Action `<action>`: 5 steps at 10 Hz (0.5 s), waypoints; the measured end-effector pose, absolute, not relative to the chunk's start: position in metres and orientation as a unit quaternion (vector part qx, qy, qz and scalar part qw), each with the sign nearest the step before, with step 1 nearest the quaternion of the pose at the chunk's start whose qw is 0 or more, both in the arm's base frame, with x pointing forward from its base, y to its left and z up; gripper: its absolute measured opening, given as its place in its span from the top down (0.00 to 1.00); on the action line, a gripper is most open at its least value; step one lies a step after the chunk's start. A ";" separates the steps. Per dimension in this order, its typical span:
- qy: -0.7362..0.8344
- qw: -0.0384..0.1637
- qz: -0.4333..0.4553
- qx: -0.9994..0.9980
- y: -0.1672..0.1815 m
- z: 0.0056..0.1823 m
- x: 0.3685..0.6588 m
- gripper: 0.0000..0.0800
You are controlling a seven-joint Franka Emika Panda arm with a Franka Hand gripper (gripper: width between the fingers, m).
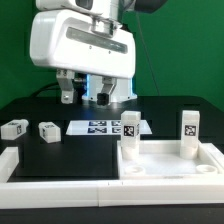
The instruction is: Assemble square table
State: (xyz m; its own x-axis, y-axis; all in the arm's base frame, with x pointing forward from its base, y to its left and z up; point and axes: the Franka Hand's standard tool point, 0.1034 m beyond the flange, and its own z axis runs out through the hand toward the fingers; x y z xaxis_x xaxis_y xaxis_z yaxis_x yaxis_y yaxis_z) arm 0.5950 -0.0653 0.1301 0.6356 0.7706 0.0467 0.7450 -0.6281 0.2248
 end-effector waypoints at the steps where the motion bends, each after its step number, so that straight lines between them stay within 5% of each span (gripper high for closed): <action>1: 0.413 0.090 0.057 0.905 -0.065 0.127 0.591 0.19; 5: 0.381 0.103 -0.090 0.914 -0.106 0.104 0.521 0.19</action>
Offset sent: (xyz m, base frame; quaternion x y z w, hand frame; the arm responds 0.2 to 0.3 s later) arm -0.0867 -0.0801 -0.0086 -0.0041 -0.2245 0.0111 0.9744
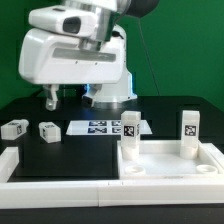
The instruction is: Assemble square table
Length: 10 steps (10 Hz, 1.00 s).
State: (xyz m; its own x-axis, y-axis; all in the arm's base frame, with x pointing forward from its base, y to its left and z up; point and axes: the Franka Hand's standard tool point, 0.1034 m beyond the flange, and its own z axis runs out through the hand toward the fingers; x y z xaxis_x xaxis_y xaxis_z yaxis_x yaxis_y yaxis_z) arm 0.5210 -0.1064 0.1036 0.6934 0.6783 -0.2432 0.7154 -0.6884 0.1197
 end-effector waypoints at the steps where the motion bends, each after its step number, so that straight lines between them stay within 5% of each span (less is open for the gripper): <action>1: 0.381 0.108 -0.122 0.910 -0.108 0.097 0.511 0.19; 5: 0.374 0.116 -0.208 0.896 -0.090 0.091 0.512 0.19; 8: 0.255 0.116 -0.296 0.913 -0.131 0.078 0.456 0.19; 10: 0.265 0.118 -0.289 0.912 -0.123 0.079 0.464 0.19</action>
Offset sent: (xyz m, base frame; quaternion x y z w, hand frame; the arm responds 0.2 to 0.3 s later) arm 0.0000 0.0000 0.0000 0.0000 -0.1938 0.0000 0.9810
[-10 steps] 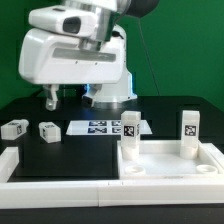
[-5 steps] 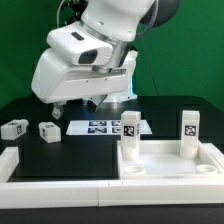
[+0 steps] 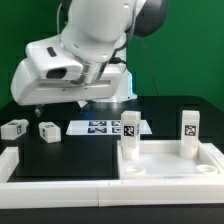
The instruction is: Assemble square table
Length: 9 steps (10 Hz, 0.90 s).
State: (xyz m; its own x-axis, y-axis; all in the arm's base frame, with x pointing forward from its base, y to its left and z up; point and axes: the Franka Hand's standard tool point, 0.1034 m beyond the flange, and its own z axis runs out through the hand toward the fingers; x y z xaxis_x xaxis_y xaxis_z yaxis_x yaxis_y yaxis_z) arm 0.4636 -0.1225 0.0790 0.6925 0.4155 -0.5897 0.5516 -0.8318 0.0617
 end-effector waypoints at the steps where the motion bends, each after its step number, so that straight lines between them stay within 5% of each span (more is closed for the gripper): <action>1: 0.264 0.118 -0.289 0.912 -0.123 0.079 0.463 0.19; 9: 0.234 0.113 -0.383 0.886 -0.151 0.061 0.420 0.19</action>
Offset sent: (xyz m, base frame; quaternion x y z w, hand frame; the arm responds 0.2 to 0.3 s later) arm 0.0000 0.0000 0.0000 0.0000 0.0000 0.0000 1.0000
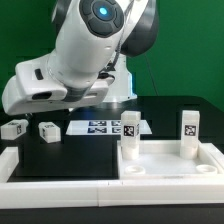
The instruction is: Assemble square table
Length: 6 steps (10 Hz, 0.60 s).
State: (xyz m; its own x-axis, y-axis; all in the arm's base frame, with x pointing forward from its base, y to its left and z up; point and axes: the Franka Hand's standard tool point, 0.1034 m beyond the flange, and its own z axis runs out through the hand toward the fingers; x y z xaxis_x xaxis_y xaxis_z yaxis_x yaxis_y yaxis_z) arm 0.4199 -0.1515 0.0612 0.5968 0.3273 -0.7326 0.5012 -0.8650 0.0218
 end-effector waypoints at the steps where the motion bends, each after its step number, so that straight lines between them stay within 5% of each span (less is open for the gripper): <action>1: 0.233 0.113 -0.384 0.886 -0.152 0.061 0.419 0.19; 6: 0.210 0.119 -0.433 0.868 -0.154 0.036 0.390 0.19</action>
Offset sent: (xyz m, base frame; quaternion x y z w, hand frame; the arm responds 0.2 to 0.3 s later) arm -0.0309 0.0008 -0.0212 0.0265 -0.1080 0.0561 0.9922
